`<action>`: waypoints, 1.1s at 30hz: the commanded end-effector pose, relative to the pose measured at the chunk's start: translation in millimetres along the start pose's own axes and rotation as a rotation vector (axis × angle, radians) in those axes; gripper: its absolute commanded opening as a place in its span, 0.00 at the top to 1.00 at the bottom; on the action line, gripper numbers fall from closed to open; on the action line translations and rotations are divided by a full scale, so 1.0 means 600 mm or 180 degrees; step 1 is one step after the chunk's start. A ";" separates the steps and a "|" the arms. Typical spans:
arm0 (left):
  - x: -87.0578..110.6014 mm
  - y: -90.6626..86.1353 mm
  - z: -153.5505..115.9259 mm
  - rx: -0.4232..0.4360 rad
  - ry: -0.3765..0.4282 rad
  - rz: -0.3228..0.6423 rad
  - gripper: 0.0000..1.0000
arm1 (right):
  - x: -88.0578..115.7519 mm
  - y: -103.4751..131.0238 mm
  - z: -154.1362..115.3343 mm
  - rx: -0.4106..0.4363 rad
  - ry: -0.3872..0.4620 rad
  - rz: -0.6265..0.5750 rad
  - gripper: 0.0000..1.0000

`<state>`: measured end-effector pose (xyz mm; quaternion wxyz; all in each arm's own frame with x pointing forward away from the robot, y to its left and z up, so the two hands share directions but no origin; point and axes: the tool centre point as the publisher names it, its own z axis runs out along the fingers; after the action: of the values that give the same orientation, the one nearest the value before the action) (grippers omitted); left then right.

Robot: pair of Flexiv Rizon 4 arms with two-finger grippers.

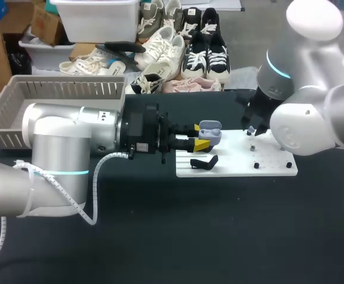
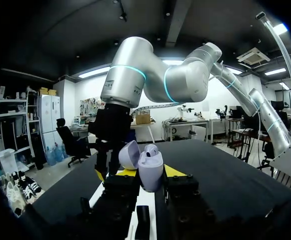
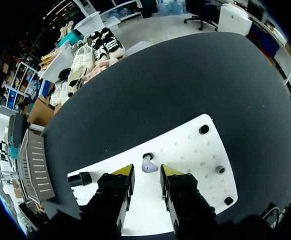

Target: Pick up each earbud case from the left stands, insert the matching earbuds, close the lid, and place the case in the box.

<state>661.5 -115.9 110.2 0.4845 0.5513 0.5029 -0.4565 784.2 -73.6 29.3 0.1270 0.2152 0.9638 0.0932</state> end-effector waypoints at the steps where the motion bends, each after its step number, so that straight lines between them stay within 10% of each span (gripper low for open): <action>1: 0.000 0.000 0.000 0.0000 0.0001 0.0001 1.00 | 0.000 0.002 0.003 0.0017 0.0000 0.0002 0.71; 12: 0.000 0.000 0.000 0.0000 0.0001 0.0001 1.00 | -0.002 0.002 0.006 0.0038 0.0009 -0.0027 1.00; 33: 0.000 0.000 0.000 0.0000 0.0001 0.0001 1.00 | -0.006 0.003 -0.008 0.0013 0.0021 0.0006 1.00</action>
<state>661.5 -115.9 110.2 0.4845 0.5514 0.5029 -0.4565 787.5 -74.5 31.0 0.1249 0.2150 0.9641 0.0935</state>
